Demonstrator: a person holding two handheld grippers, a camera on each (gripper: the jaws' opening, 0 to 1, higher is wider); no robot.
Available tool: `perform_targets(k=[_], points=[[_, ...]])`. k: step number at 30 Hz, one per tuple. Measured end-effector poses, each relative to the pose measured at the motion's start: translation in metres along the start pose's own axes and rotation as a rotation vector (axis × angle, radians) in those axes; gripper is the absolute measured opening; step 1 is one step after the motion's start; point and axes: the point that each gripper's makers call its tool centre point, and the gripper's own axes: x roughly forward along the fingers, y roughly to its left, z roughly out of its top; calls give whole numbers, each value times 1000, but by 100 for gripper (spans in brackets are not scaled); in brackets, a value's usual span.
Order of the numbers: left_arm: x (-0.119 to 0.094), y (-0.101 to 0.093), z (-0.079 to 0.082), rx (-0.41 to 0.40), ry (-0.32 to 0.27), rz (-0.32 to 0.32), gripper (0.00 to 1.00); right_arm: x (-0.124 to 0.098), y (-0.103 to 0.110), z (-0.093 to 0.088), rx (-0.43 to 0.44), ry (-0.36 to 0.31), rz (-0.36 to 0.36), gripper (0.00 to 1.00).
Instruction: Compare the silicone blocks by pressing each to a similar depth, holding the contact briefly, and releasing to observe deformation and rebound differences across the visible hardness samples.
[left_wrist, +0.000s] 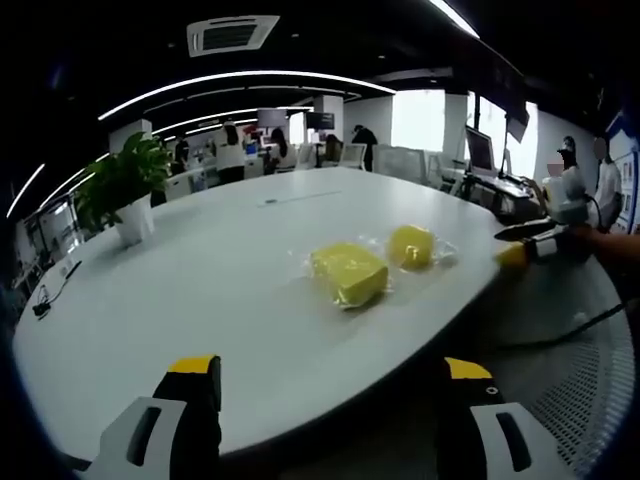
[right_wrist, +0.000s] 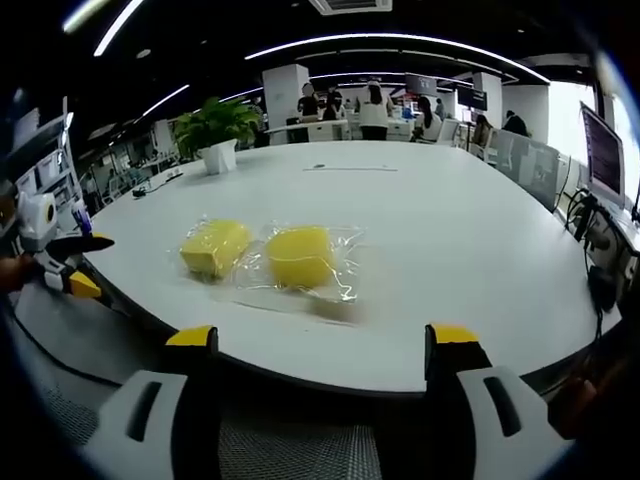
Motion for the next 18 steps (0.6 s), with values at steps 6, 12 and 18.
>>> perform_targets(k=[6, 12, 18], points=[[0, -5, -3, -13, 13, -25, 89, -1, -3, 1, 9, -11, -22, 80], [-1, -5, -5, -9, 25, -24, 87, -2, -3, -1, 7, 1, -22, 82], [-2, -5, -4, -8, 24, -17, 87, -2, -3, -1, 7, 3, -17, 81]])
